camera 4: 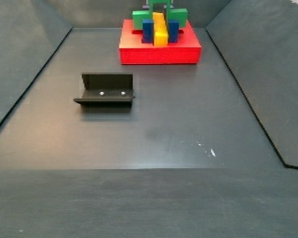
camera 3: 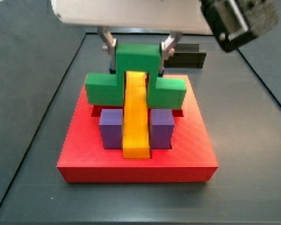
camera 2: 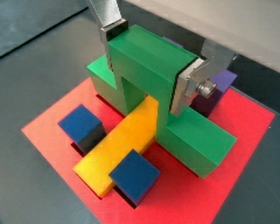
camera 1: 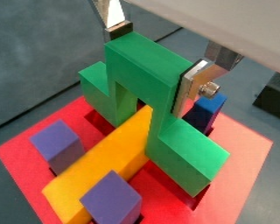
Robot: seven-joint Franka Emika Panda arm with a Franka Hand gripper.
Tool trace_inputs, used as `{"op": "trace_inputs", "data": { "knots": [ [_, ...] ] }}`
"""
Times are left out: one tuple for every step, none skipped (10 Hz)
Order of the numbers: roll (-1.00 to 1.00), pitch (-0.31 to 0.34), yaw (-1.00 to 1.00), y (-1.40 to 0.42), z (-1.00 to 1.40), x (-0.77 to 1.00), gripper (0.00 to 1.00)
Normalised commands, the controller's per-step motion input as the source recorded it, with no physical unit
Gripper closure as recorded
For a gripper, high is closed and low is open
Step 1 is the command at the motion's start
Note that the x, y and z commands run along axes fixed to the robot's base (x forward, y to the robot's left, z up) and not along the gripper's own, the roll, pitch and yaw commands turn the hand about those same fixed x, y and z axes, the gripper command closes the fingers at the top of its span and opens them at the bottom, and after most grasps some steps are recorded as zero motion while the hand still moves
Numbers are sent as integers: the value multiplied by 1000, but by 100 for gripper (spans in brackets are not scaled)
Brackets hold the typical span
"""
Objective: Pick up the green object. Move up. Move to above the board. Insert the green object.
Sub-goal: Insert the green object.
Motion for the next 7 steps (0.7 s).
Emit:
{"op": "trace_inputs", "data": {
  "knots": [
    [-123, -156, 0, -100, -294, 0, 100],
    [39, -97, 69, 0, -329, 0, 100],
    [109, -57, 26, 0, -294, 0, 100],
    [176, -43, 29, 0, -320, 0, 100],
    [239, -19, 60, 0, -286, 0, 100],
    [267, -20, 134, 0, -271, 0, 100],
    [254, -19, 180, 0, -200, 0, 100]
  ]
}}
